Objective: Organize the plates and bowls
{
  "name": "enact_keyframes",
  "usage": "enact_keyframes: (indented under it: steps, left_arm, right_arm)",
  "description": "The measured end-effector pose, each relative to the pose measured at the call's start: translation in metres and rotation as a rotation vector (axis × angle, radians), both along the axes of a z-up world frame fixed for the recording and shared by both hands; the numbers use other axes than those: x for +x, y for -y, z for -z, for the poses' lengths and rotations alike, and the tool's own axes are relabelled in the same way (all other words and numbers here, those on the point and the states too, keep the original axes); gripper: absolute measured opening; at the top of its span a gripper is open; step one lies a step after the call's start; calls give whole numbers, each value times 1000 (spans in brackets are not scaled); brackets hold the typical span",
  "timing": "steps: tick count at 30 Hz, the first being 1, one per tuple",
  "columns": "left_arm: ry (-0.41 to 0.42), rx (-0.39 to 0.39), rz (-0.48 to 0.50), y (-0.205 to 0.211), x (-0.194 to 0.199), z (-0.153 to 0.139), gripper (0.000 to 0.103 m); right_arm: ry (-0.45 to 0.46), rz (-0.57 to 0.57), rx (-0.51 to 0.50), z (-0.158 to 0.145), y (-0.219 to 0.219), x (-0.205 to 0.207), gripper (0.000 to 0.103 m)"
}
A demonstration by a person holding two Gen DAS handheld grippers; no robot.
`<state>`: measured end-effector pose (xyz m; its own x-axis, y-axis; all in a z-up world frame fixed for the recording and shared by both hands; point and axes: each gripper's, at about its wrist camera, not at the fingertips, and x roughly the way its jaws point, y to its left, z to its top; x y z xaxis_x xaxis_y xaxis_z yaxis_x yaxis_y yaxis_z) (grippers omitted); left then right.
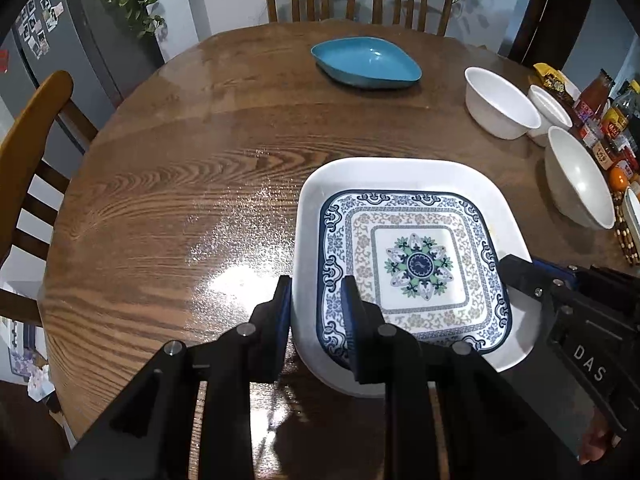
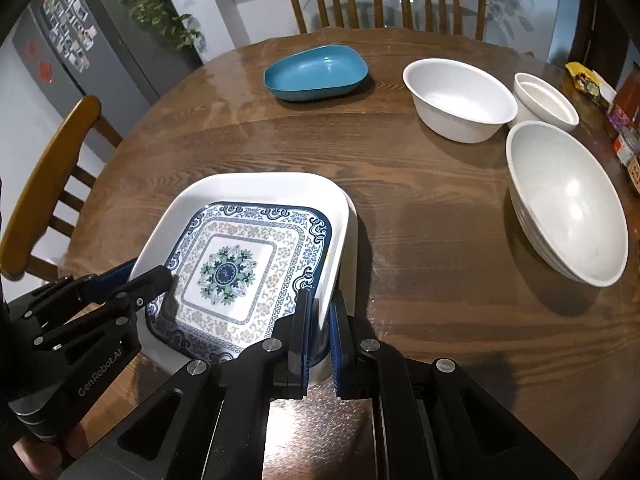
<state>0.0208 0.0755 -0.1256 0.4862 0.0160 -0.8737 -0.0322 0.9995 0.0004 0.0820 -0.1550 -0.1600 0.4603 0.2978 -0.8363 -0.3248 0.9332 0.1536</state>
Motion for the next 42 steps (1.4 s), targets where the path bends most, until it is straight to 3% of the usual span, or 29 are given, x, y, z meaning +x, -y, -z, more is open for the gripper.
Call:
enact_keyframes:
  steps: [8,35,42]
  left_arm:
    - [-11,21,-11,6,2,7,21]
    - [3,41,-22,15,1,0,24]
    - [29,50,-19,18,-4,-13,40]
  right_arm:
    - [3,-24,-43,6,-1,2,10]
    - [-7,-43,-41,5,5,2,10]
    - [8,-34,-35,0,10,-1,11]
